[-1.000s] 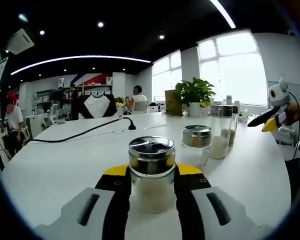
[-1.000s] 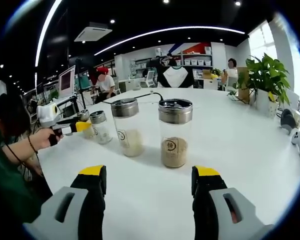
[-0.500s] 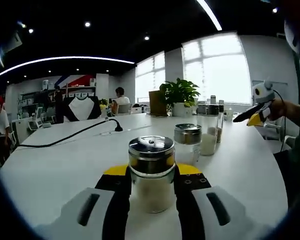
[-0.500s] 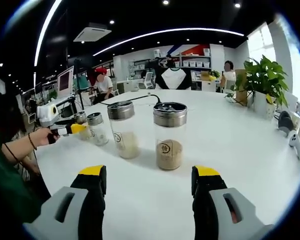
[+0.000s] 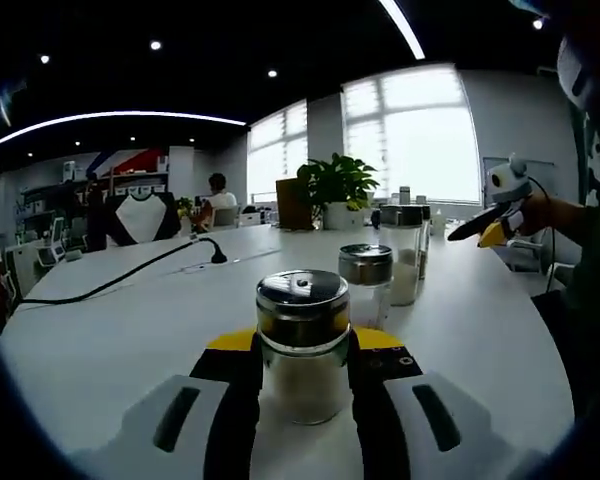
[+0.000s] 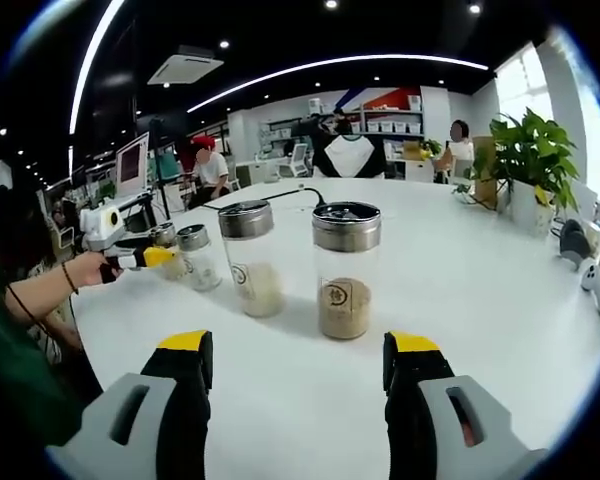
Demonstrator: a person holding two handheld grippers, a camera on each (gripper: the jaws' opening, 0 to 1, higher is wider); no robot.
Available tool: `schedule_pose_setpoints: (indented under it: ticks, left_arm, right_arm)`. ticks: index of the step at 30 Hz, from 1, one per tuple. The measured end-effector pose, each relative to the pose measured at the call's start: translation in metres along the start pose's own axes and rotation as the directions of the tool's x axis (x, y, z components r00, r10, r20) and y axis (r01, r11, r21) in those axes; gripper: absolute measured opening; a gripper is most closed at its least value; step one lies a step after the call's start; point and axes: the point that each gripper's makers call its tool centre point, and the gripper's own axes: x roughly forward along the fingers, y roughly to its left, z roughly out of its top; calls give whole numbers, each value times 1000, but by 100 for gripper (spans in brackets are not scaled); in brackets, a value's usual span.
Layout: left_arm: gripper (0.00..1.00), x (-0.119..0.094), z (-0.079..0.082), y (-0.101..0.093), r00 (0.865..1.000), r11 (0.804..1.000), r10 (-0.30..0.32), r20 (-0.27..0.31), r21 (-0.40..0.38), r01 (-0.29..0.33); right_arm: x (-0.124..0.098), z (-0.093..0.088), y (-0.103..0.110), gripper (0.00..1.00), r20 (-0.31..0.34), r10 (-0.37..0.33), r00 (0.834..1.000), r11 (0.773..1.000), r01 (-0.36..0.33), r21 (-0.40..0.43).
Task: Rotate the seasoning bottle until the label or dispensing opening points toward the visible target arrow and the bottle remains upright within the marked orientation range
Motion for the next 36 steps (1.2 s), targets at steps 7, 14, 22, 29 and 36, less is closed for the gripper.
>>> schedule_pose_setpoints:
  ticks: [7,14,22,29,36]
  left_arm:
    - [35,2,0,-3,998,998,-56,-3,5,56]
    - [35,2,-1,-4,995,994,-105,0,-6,105]
    - [35,2,-1,-5,992,992,-125,-4,6,125]
    - [35,2,-1,-5,992,992,-126,-4,14,126]
    - [54,3,-2,-7,996,996,-85,9,4,85]
  right_arm:
    - [2,2,2,70,4,8,1000,1000,-8,-14]
    - [1,1,3,71,8,15,1000,1000,-15,-28]
    - [0,3,3,71,19,16,1000,999,-15,-41]
    - [1,5,4,71,19,18,1000,999,-17,-44]
    - [1,5,4,71,21,20,1000,999,-19,-40]
